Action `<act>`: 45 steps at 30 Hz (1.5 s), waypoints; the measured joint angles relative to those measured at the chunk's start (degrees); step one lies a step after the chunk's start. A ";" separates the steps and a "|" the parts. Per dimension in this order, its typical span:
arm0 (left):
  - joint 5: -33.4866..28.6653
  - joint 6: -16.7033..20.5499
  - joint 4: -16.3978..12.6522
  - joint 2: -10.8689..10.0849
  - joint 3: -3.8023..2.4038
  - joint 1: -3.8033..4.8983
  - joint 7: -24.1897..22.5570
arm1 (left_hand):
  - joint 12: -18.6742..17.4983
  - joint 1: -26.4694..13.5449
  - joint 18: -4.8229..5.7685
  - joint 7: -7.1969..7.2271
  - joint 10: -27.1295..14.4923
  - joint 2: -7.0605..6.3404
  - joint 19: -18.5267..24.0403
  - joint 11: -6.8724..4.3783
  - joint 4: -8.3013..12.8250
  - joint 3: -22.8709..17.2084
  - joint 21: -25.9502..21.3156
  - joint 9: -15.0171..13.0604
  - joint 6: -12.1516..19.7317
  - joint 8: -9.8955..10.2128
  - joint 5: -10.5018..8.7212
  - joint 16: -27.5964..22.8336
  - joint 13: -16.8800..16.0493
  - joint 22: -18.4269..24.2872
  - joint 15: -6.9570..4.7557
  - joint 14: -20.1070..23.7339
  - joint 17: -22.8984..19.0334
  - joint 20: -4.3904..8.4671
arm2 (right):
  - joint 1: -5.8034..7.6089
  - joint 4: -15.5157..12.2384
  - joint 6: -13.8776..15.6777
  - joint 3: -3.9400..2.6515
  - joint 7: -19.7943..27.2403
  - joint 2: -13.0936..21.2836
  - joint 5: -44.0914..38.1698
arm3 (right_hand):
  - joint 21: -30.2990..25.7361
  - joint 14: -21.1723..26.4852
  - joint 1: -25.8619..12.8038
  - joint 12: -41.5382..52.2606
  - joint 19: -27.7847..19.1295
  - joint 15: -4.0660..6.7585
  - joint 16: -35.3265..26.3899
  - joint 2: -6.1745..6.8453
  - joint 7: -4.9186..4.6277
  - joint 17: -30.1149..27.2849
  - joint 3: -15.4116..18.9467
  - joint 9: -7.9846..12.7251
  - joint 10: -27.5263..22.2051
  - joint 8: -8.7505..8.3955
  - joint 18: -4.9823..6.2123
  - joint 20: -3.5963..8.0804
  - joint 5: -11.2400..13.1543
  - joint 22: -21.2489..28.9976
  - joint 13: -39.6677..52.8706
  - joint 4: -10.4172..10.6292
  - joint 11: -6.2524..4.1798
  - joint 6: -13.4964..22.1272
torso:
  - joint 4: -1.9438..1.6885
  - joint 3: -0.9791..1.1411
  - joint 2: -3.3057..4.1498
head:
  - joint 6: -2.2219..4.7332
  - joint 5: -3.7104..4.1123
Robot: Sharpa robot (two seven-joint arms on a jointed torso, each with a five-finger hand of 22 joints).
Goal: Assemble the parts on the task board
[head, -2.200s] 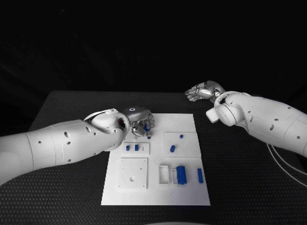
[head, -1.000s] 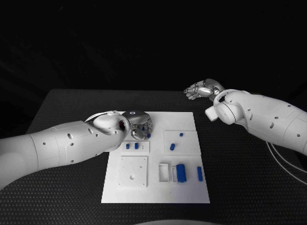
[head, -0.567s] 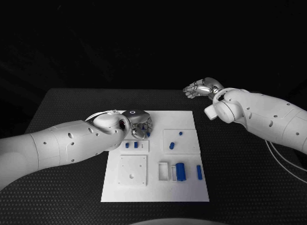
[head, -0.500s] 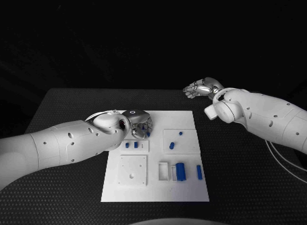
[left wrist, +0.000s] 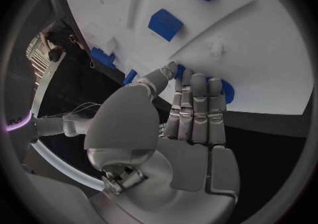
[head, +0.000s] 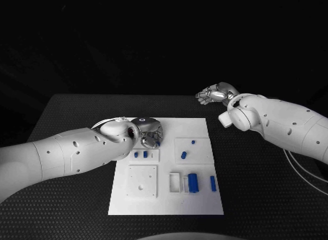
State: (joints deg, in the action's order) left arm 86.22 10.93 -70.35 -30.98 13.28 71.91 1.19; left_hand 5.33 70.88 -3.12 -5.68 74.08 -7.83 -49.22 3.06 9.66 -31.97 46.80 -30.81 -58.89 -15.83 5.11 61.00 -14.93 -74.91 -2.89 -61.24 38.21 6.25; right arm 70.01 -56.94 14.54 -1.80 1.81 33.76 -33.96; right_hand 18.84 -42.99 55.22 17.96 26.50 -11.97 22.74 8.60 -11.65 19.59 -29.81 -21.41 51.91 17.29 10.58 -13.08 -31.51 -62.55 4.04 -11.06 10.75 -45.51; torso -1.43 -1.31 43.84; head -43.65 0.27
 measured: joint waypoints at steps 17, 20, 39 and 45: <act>-0.06 1.52 0.12 -0.33 0.05 -0.37 -0.27 | 0.34 0.14 0.06 0.19 3.06 1.07 -0.87 -0.56 0.94 -2.69 0.96 0.10 -2.05 -0.85 -1.18 0.72 -0.13 0.01 -0.81 -2.25 -0.38 0.18 | 0.00 -0.02 0.00 0.01 0.01 -0.03 0.00 | 0.00 0.00 0.00 0.00 0.00 0.00 0.00 0.00 0.00 -0.05 0.00 0.00 0.00 0.00 0.00 0.00 0.00 -0.04 0.00 0.00 0.00 0.00 | 0.02 0.00 -0.01 | 0.34 -0.07; -0.25 2.65 -0.12 -0.80 0.09 -0.48 -0.34 | 0.19 0.13 0.12 0.37 3.33 1.20 -1.07 -0.71 1.01 -2.97 1.11 0.10 -2.39 -1.12 -1.19 0.72 -0.14 0.01 -0.88 -2.34 -0.48 0.39 | 0.00 -0.01 0.00 0.01 0.02 -0.05 0.00 | 0.00 0.00 0.00 0.00 0.00 0.00 0.00 0.00 0.00 -0.05 0.00 0.00 0.00 0.00 0.00 0.00 0.00 -0.04 0.00 0.00 0.00 0.00 | 0.02 0.00 -0.01 | 0.46 -0.10; -9.69 6.47 -4.92 -5.75 -5.42 -0.72 -1.84 | 0.14 -0.02 0.49 0.27 3.53 1.34 -1.57 -0.92 1.26 -3.33 1.11 0.04 -2.53 -1.11 -1.38 1.16 -0.17 -0.03 -1.09 -2.76 -0.48 0.49 | 0.00 -0.04 -0.01 0.01 0.04 0.34 -0.01 | 0.00 0.00 0.00 0.00 0.00 0.00 0.00 0.00 0.00 -0.10 0.00 0.05 0.00 0.00 0.00 0.00 0.00 -0.09 0.00 0.00 0.00 0.00 | -0.08 -0.04 -0.04 | 0.95 -0.42; -11.46 4.83 -7.38 -9.57 -5.98 -0.55 -1.64 | -0.02 -0.02 0.51 0.27 3.72 1.34 -1.57 -0.73 1.27 -3.32 1.11 0.06 -2.52 -0.98 -1.35 1.16 -0.15 -0.02 -1.09 -2.76 -0.47 0.49 | 0.00 -0.06 -0.01 0.01 0.02 0.57 -0.01 | 0.00 0.00 0.00 0.00 0.00 0.00 0.00 0.00 0.00 -0.10 0.00 0.05 0.00 0.00 -0.01 0.00 0.00 -0.10 0.00 0.00 0.00 0.00 | -0.24 -0.01 -0.14 | 0.90 -0.42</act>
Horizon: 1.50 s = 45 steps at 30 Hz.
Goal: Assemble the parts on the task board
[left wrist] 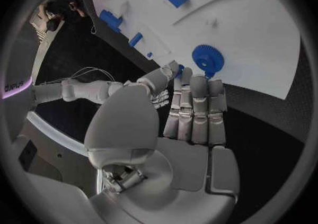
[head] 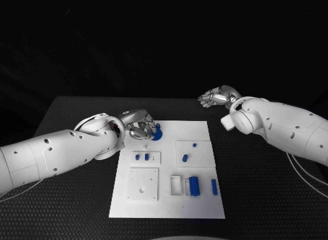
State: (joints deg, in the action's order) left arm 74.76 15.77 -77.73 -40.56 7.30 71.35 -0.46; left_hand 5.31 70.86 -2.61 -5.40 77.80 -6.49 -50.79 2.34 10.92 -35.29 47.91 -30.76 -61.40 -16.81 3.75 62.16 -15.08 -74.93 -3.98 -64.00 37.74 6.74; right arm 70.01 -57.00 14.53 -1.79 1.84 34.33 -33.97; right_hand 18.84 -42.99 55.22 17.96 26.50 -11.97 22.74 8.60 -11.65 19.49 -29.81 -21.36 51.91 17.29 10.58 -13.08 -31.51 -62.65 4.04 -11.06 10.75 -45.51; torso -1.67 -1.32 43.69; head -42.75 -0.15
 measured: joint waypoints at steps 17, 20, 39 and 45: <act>-0.78 -3.23 -0.86 -3.36 0.70 0.01 0.58 | -0.16 -0.07 0.10 0.06 0.20 -0.09 0.00 -0.20 0.01 0.01 0.00 0.06 0.12 -0.23 -0.04 0.00 0.08 0.01 -0.03 -0.23 0.00 0.00 | 0.00 -0.02 -0.03 -0.01 -0.03 0.07 0.00 | 0.00 0.00 0.00 0.00 0.00 0.00 0.00 0.00 0.00 -0.05 0.00 0.00 0.00 0.00 0.00 0.00 0.00 -0.03 0.00 0.00 0.00 0.00 | -0.10 -0.10 0.01 | -0.16 -0.34; -0.55 -3.38 -0.40 -3.16 1.30 -0.07 0.58 | -0.23 -0.08 0.12 0.05 0.20 -0.10 0.00 -0.20 0.14 -0.17 0.00 0.05 -0.10 -0.23 -0.05 0.00 0.06 0.01 -0.02 -0.39 0.01 0.00 | 0.00 -0.02 -0.03 -0.01 -0.03 0.01 0.00 | -0.01 0.00 0.00 0.00 0.00 0.00 0.00 0.00 0.00 -0.05 0.00 0.00 0.00 0.00 0.00 0.00 0.00 -0.03 0.00 0.00 0.00 0.00 | -0.08 -0.08 0.02 | -0.24 -0.39; 1.03 -4.20 1.29 -1.87 1.72 -1.35 0.53 | -0.27 -0.62 0.43 0.01 0.20 -0.27 0.00 -0.20 0.10 -0.34 0.00 0.03 -0.19 -0.33 -0.07 0.22 0.02 0.02 0.02 -0.43 0.01 -0.01 | -0.01 0.04 -0.08 0.00 -0.03 -0.09 0.00 | -0.22 0.00 0.00 0.00 0.00 0.00 0.00 0.00 0.00 -0.05 0.00 -0.01 0.00 0.00 0.01 0.00 0.00 -0.08 0.00 0.00 0.00 0.00 | 0.03 0.01 0.04 | -0.51 -0.25; 1.38 -4.46 1.80 -1.50 1.80 -1.57 0.55 | -0.27 -0.54 0.43 0.02 0.20 -0.19 0.00 -0.20 0.10 -0.34 0.00 0.03 -0.18 -0.34 -0.27 0.22 0.03 0.03 0.09 -0.50 0.01 -0.01 | -0.01 0.04 -0.08 -0.02 -0.02 -0.11 0.00 | -0.22 0.00 0.00 0.00 0.00 0.00 0.00 0.00 0.00 -0.10 0.00 -0.01 0.00 0.00 0.00 0.00 0.00 -0.08 0.00 0.00 0.00 0.00 | 0.03 0.01 0.03 | -0.51 -0.21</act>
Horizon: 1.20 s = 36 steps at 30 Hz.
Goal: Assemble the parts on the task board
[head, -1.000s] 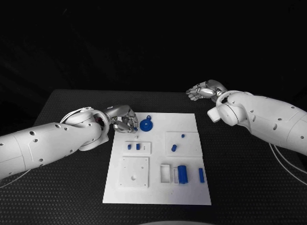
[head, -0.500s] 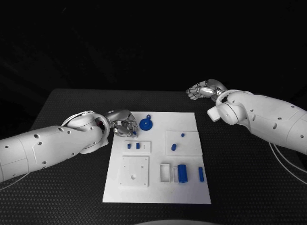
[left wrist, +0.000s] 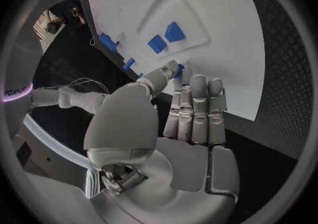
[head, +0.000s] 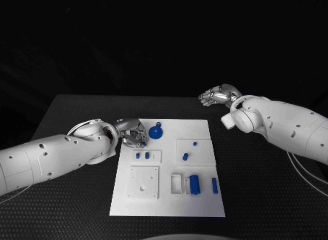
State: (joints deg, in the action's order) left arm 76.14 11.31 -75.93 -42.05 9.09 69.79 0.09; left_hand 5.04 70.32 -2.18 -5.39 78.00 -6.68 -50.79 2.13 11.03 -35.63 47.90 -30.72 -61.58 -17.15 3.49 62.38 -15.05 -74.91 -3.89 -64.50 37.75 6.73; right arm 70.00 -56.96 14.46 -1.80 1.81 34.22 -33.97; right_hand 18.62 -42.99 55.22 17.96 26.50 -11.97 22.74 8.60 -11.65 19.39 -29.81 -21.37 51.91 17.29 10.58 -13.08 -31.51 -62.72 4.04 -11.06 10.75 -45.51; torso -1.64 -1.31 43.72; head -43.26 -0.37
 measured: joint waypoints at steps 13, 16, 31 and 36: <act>1.16 -0.44 0.58 0.87 0.02 -0.09 0.24 | -0.01 0.19 0.04 0.07 -0.01 0.13 0.00 0.00 0.03 0.04 0.23 0.02 0.10 0.02 -0.02 0.00 0.04 -0.03 0.02 0.00 0.00 0.00 | 0.00 -0.05 0.00 0.01 0.02 -0.06 0.00 | 0.00 0.00 0.00 0.00 0.00 0.00 0.00 0.00 0.00 0.00 0.00 0.00 0.00 0.00 0.00 0.00 0.00 -0.06 0.00 0.00 0.00 0.00 | -0.03 0.02 -0.02 | 0.05 0.05; 1.33 -0.61 0.88 0.97 0.02 -0.09 0.27 | -0.03 0.19 0.04 0.02 -0.01 0.13 0.00 0.00 0.04 0.04 0.23 0.02 0.21 0.05 -0.11 0.22 0.06 -0.04 0.02 0.00 0.00 0.00 | 0.00 -0.05 0.00 0.01 0.03 -0.05 0.00 | 0.00 0.00 0.00 0.00 0.00 0.00 0.00 0.00 0.00 0.00 0.00 0.05 0.00 0.00 0.00 0.00 0.00 -0.05 0.00 0.00 0.00 0.00 | -0.03 0.02 -0.02 | 0.05 0.02; 2.23 -1.24 1.58 1.55 0.16 -0.10 0.23 | 0.00 0.25 0.03 -0.06 -0.01 0.04 0.00 0.00 0.19 -0.10 0.23 -0.05 0.18 0.25 0.02 0.22 -0.01 -0.03 0.04 -0.01 0.00 0.00 | 0.00 -0.11 0.00 0.03 0.03 0.02 0.00 | 0.00 0.00 0.00 0.00 0.00 0.00 0.23 0.00 0.00 -0.05 0.00 0.06 0.00 0.19 0.00 0.00 0.00 -0.10 0.00 0.00 0.00 0.00 | 0.04 0.03 0.02 | 0.07 0.05; 2.53 -1.21 1.56 1.56 0.16 -0.10 0.14 | 0.00 0.25 0.04 0.06 0.32 0.04 0.00 -0.08 0.20 -0.10 0.23 -0.03 0.04 0.10 0.01 0.22 0.01 -0.03 0.04 -0.02 0.00 0.00 | 0.00 -0.17 0.00 0.02 0.03 0.02 0.00 | 0.00 0.00 0.00 0.00 0.00 0.00 0.23 0.00 0.00 -0.05 0.16 0.06 0.00 0.19 0.00 0.00 0.00 -0.10 0.00 -0.16 0.00 0.00 | 0.03 0.00 0.02 | 0.02 0.11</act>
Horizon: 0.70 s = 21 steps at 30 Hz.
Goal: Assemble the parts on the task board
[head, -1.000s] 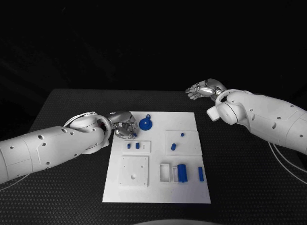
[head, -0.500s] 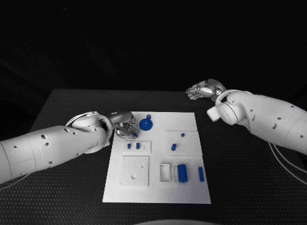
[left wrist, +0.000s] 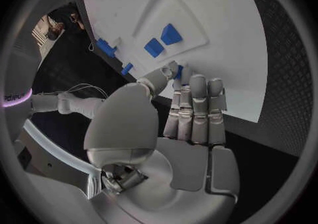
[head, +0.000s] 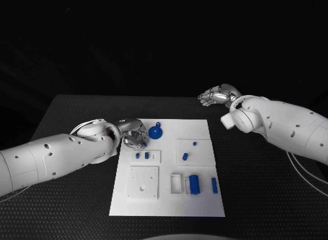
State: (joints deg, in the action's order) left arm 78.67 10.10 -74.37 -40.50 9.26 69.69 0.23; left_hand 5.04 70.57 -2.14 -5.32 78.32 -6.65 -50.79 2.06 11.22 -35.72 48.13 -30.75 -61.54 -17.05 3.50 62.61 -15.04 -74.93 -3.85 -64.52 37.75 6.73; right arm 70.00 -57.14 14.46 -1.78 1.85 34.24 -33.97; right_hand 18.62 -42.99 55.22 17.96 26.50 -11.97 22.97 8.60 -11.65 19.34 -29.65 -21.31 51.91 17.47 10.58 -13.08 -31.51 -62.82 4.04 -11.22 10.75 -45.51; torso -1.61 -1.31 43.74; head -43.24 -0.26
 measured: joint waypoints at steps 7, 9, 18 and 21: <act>0.11 -0.01 0.40 0.52 0.06 0.00 -0.01 | 0.00 -0.02 0.02 0.01 0.15 0.00 0.00 0.15 -0.03 -0.03 0.00 0.06 -0.18 -0.11 -0.01 0.23 -0.04 0.01 0.06 -0.10 0.00 0.00 | 0.00 -0.07 0.00 -0.02 0.00 -0.01 0.00 | 0.00 0.00 0.00 0.00 0.00 0.00 0.00 0.00 0.00 -0.05 0.00 0.00 0.00 0.00 0.00 0.00 0.00 0.01 0.00 0.00 0.00 0.00 | -0.06 -0.02 -0.01 | -0.04 0.05; 0.11 -0.05 0.59 0.70 0.15 0.01 -0.01 | 0.01 -0.14 0.02 0.01 0.22 -0.09 0.00 0.22 -0.06 -0.06 0.00 0.04 -0.19 -0.11 -0.01 0.23 -0.08 0.01 -0.04 -0.22 0.00 0.00 | 0.00 -0.08 0.00 -0.01 0.00 -0.03 0.00 | 0.00 0.00 0.00 0.00 0.00 0.00 0.00 0.00 0.00 -0.05 0.00 0.00 0.00 0.00 0.00 0.00 0.00 -0.01 0.00 0.00 0.00 0.00 | -0.06 -0.01 -0.01 | -0.04 0.00; 0.08 0.26 0.63 0.71 1.07 -0.02 -0.20 | 0.20 -0.34 0.02 0.00 0.45 0.06 0.00 0.19 -0.03 -0.32 0.23 0.10 -0.17 0.06 -0.01 0.23 -0.16 0.01 -0.11 -0.30 0.00 0.00 | -0.02 -0.12 0.00 -0.01 0.00 0.00 0.00 | 0.00 0.00 0.00 0.00 0.00 0.00 0.00 0.00 0.00 -0.05 0.00 0.00 0.00 -0.01 0.00 0.00 0.00 -0.05 0.00 0.00 0.00 0.00 | 0.01 0.00 -0.01 | 0.11 -0.11; 0.08 0.50 0.71 0.77 1.15 -0.12 -0.23 | 0.02 -0.19 0.05 0.02 0.53 0.22 0.00 0.10 -0.03 -0.33 0.23 0.09 -0.15 0.01 0.00 0.23 -0.16 0.02 -0.10 -0.32 0.06 0.00 | -0.03 -0.16 0.00 -0.01 0.00 -0.01 0.00 | 0.00 0.00 0.00 0.00 0.00 0.00 0.00 0.00 0.00 -0.05 0.00 0.00 0.00 -0.01 0.00 0.00 0.00 -0.05 0.00 0.00 0.00 0.00 | -0.03 0.01 -0.02 | 0.04 -0.05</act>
State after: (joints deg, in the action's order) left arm 78.75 10.60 -73.66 -39.72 10.41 69.56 0.00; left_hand 5.06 70.38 -2.09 -5.31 78.85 -6.43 -50.78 2.16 11.19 -36.05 48.36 -30.66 -61.70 -17.03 3.49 62.83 -15.20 -74.92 -3.95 -64.83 37.81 6.73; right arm 69.97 -57.30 14.46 -1.79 1.85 34.23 -33.97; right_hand 18.62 -42.99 55.22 17.96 26.50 -11.97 22.97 8.60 -11.65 19.30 -29.66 -21.32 51.91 17.46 10.58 -13.08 -31.51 -62.87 4.04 -11.22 10.75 -45.51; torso -1.64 -1.30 43.72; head -43.19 -0.31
